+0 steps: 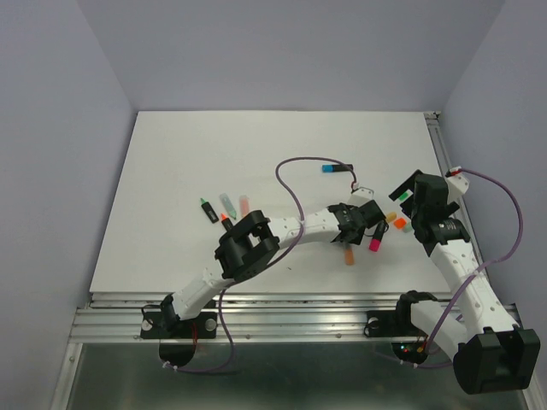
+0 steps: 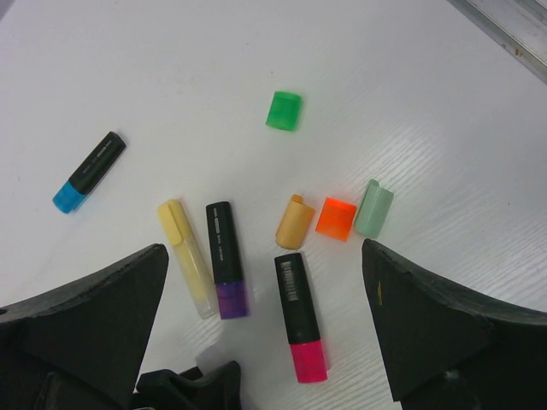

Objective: Open the pen caps

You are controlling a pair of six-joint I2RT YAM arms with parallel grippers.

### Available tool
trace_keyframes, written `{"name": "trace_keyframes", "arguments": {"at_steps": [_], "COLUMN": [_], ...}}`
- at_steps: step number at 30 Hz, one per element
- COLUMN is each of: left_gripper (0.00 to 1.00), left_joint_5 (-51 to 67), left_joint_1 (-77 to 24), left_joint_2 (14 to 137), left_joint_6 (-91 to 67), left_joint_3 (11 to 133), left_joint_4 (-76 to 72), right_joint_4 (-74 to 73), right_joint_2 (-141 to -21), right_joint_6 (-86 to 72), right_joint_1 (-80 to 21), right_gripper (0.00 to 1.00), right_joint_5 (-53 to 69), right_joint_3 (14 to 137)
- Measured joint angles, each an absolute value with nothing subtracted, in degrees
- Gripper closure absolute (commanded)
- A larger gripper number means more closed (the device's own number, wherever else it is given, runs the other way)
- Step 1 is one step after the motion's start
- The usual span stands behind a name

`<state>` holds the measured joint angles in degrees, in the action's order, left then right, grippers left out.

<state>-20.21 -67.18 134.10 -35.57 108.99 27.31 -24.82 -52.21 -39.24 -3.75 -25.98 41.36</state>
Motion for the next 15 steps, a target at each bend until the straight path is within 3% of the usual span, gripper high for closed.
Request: {"name": "trace_keyframes", "arguments": {"at_steps": [6,8,9,12,15], "left_gripper": [0.58,0.7,0.7,1.0,1.0], "left_joint_5": [-20.1,-19.88,-19.79,-19.49,-19.49], "left_joint_1": [-67.64,-67.83,-67.9,-68.03,-68.07], "left_joint_2": [133.56,133.23,133.08,132.88,132.88], "left_joint_6": [-37.19,-38.02,-38.04,-38.83,-39.51], "left_joint_3": [108.2,107.68,107.53,107.26,107.26], "left_joint_4": [27.44,27.4,27.44,27.46,27.49], "right_joint_4": [-24.8,-24.82,-24.8,-24.82,-24.8], "right_joint_2": [-52.21,-52.21,-52.21,-52.21,-52.21], "right_joint_6": [-39.29,-39.29,-39.29,-39.29,-39.27], "right_joint_1": [-3.75,-3.75,-3.75,-3.75,-3.75], "right_gripper": [0.0,0.0,0.0,0.0,0.0], "right_joint_5": [-26.11,-26.15,-26.17,-26.17,-26.15], "right_joint_3": [41.36,41.36,41.36,41.36,41.36]}}
